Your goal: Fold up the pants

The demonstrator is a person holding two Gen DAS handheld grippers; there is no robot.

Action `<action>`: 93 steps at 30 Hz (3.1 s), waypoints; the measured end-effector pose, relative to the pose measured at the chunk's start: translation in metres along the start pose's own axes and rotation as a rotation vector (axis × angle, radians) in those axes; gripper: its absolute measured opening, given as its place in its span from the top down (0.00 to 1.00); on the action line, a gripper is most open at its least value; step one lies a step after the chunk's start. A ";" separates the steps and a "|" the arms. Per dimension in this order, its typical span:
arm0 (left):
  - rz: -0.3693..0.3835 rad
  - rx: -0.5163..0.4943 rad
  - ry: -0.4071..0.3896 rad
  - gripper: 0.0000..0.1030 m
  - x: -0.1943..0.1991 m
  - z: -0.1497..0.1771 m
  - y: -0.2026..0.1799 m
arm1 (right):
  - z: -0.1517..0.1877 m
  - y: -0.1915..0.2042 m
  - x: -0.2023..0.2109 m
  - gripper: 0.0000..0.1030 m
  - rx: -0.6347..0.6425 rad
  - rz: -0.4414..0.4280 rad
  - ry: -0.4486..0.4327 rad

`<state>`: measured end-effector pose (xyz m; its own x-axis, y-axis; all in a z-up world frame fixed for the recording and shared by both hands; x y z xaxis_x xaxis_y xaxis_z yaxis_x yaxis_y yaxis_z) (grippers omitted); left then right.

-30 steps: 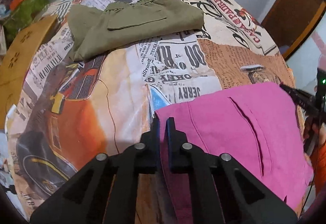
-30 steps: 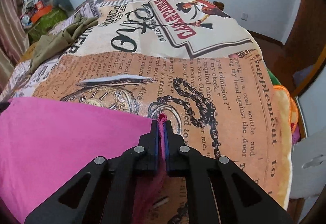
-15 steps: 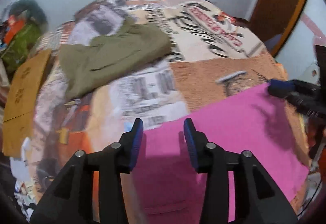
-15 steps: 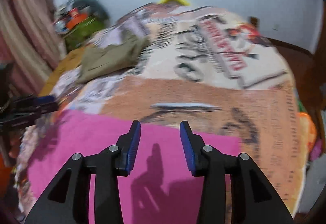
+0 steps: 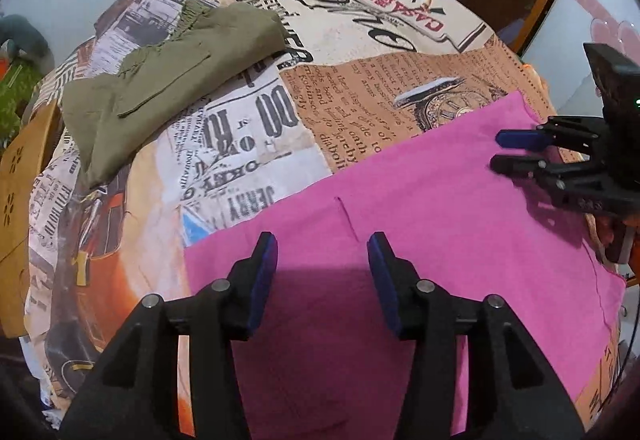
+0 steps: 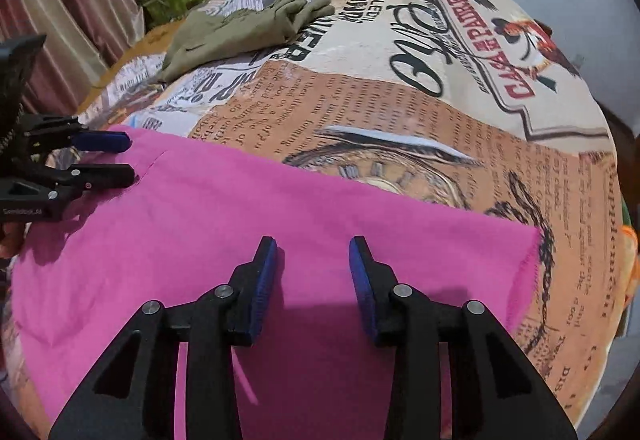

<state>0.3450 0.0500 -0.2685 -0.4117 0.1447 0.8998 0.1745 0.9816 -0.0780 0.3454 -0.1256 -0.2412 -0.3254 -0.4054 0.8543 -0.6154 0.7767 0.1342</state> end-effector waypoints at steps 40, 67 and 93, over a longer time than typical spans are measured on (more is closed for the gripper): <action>-0.001 0.303 -0.285 0.10 0.167 0.095 -0.013 | 0.037 0.082 0.151 0.48 -0.014 0.075 -0.280; 0.293 0.565 -0.044 0.09 0.082 0.141 -0.034 | 0.103 0.115 0.075 0.47 -0.081 -0.025 -0.101; 0.042 0.621 -0.132 0.81 0.082 0.128 -0.013 | 0.103 0.116 0.075 0.47 -0.091 -0.045 -0.099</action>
<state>0.1943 0.0651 -0.2484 -0.5297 0.1597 0.8330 -0.3417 0.8587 -0.3819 0.1753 -0.1154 -0.2136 -0.3709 -0.4824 0.7935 -0.5643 0.7957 0.2200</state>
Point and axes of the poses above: each gripper's, at about its wrist camera, not at the fingertips, and x roughly against the way its jaws point, y to its left, z to its underside, the point moved 4 cm from there along -x, roughly the way its jaws point, and after that the axes turned 2 degrees about x, right-handed, at the moved point
